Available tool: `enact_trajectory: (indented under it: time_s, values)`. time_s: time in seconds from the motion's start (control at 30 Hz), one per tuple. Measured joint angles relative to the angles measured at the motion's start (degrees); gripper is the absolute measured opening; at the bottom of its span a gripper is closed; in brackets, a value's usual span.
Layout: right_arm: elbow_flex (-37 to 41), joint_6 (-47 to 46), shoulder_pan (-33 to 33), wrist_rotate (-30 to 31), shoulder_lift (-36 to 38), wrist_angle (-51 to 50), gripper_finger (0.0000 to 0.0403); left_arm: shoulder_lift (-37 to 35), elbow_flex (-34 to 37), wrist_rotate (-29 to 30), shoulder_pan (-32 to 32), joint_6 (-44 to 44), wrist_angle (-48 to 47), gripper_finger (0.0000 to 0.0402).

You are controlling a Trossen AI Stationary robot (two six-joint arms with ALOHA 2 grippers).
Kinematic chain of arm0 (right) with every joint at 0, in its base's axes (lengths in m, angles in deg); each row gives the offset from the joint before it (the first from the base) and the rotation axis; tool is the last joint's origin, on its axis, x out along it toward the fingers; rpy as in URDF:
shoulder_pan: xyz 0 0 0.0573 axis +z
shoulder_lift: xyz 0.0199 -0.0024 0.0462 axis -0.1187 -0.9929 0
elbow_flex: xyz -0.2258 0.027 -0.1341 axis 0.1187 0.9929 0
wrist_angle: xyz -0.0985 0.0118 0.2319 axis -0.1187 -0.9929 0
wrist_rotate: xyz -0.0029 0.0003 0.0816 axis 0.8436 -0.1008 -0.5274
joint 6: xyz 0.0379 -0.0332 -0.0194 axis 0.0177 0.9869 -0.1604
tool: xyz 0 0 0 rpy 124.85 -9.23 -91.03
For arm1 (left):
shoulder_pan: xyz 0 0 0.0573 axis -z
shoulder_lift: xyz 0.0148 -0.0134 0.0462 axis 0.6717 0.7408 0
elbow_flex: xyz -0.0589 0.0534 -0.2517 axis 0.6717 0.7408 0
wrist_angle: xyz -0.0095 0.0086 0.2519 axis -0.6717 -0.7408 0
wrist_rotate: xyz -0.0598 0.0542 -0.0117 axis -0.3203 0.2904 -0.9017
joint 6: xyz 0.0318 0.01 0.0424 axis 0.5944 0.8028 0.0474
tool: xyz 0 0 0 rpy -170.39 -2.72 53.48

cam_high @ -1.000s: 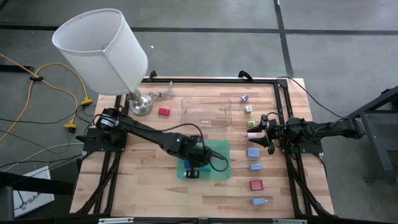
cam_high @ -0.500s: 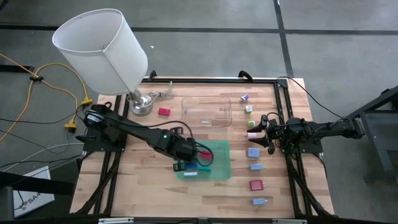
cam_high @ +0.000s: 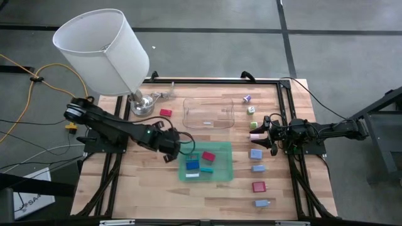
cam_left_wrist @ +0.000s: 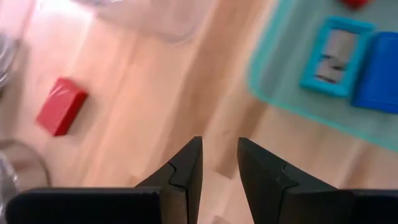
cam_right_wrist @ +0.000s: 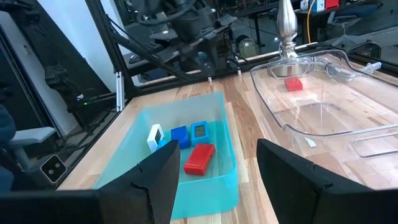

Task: Pick & Place Office items
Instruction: Put the red digital clock into the blue bin

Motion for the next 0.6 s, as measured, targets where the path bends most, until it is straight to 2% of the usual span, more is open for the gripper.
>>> enact_trajectory:
  time_s: [0.33, 0.6]
  values:
    - [0.0, 0.0, 0.0, 0.0, 0.0, 0.0, 0.0201, -0.5, 8.7, 7.1, -1.9, -7.5, -0.3, 0.0094]
    - [0.0, 0.0, 0.0, 0.0, 0.0, 0.0, 0.0201, -0.4, 10.7, 17.9, -2.1, -6.5, 0.3, 0.0094]
